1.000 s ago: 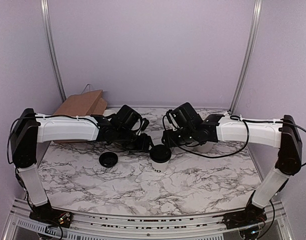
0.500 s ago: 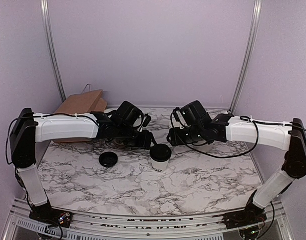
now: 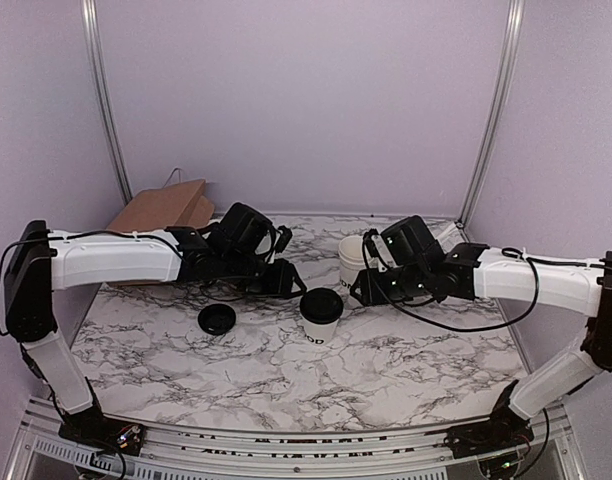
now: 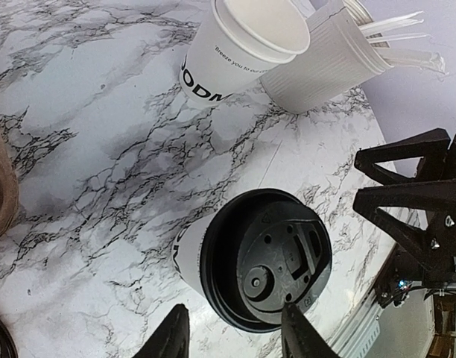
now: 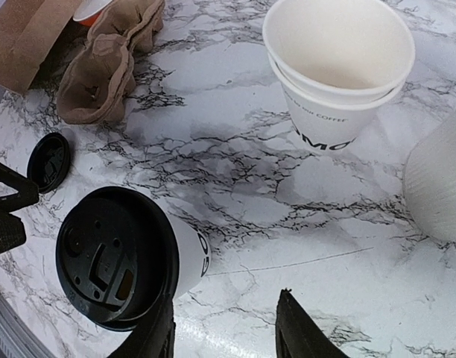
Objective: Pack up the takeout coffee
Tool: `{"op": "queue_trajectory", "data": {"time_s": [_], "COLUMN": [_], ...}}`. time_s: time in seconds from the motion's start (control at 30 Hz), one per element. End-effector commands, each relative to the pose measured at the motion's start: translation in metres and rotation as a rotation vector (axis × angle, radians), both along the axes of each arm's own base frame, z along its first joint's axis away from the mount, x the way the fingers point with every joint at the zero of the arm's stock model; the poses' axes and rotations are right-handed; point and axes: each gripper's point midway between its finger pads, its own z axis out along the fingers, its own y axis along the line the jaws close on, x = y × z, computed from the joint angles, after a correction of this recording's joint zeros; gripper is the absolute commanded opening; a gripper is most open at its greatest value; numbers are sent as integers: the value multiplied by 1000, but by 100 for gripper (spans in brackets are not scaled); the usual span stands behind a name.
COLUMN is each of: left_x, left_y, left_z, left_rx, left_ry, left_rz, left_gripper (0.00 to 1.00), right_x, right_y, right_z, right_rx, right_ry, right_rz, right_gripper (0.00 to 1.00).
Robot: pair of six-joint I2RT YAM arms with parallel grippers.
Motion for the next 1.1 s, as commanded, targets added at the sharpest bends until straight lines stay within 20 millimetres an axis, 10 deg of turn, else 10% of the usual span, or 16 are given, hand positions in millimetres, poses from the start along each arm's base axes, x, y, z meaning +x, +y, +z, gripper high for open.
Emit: {"op": "queue_trajectory", "data": {"time_s": [0.0,1.07], "left_x": [-1,-3], "left_y": [-1,-3], "left_z": [15,8], "left_rx": [-57,-122], "left_ry": [-32,44], "left_rz": [14,27], "left_gripper": [41,31], "right_x": [0,-12], "right_y": [1,-1], "right_z": [10,-16], "right_rx": [76,134], "right_ry": [-9,70], "right_rz": [-5,4], "right_gripper": [43,32]}}
